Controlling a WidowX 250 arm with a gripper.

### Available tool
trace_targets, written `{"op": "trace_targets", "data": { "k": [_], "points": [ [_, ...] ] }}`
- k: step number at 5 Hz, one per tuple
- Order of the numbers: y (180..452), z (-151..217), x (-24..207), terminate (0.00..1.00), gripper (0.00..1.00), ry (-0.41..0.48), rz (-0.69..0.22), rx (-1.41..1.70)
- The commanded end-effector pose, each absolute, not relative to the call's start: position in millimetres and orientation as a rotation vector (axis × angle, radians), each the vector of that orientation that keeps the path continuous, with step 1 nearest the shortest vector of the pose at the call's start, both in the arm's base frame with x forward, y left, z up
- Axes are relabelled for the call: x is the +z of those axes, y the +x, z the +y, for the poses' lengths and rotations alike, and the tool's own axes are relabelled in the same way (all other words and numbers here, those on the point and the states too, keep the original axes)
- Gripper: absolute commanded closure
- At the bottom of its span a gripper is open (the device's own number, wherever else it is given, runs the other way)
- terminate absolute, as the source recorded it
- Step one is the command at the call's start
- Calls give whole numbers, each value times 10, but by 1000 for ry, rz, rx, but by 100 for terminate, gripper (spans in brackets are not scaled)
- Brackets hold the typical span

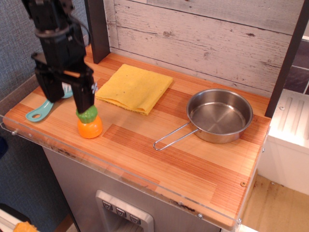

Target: Take the pineapple and place it on the yellow towel

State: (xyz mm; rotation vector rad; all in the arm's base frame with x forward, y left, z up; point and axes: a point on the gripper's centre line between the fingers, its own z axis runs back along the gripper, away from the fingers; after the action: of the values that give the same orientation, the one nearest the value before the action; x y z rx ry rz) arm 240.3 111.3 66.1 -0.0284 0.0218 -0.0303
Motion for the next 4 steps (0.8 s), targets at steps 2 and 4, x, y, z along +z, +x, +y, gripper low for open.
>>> {"op": "trace_targets", "data": {
  "k": [2, 4],
  "points": [
    [2444, 1001, 407, 0, 0, 6, 37, -82],
    [2578, 1026, 429, 0, 0, 0, -2, -76]
  ]
}}
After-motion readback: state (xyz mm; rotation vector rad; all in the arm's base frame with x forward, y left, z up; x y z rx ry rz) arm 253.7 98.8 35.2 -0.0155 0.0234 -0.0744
